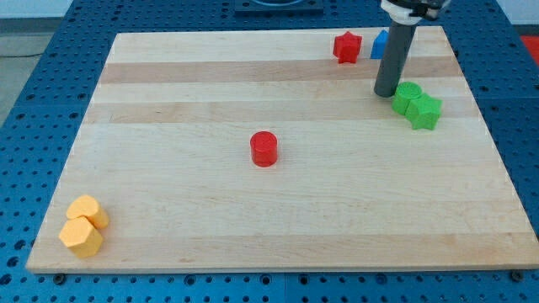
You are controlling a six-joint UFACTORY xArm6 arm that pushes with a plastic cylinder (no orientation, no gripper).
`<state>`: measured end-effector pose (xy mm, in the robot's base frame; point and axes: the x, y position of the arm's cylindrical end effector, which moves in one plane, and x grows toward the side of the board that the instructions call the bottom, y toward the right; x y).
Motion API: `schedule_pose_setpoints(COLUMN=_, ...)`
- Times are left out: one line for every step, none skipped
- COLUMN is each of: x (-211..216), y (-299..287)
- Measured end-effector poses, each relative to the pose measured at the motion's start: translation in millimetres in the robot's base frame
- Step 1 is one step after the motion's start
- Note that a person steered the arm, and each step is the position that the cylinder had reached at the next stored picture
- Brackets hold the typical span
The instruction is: Move the red circle to the bottom center
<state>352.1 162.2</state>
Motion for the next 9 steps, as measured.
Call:
schedule_pose_setpoints(x=0, y=14)
schedule_pose_setpoints(x=0, y=25)
schedule_pose_setpoints(x=0, y=24)
schedule_pose_setpoints(x=0, y=-2)
schedule_pose_setpoints(x=4, y=-51)
schedule_pose_setpoints(x=21, y=-99)
schedule_pose_setpoints(x=43, y=-138)
schedule_pose_setpoints(x=59, y=-166)
schedule_pose_setpoints(x=72, y=-195)
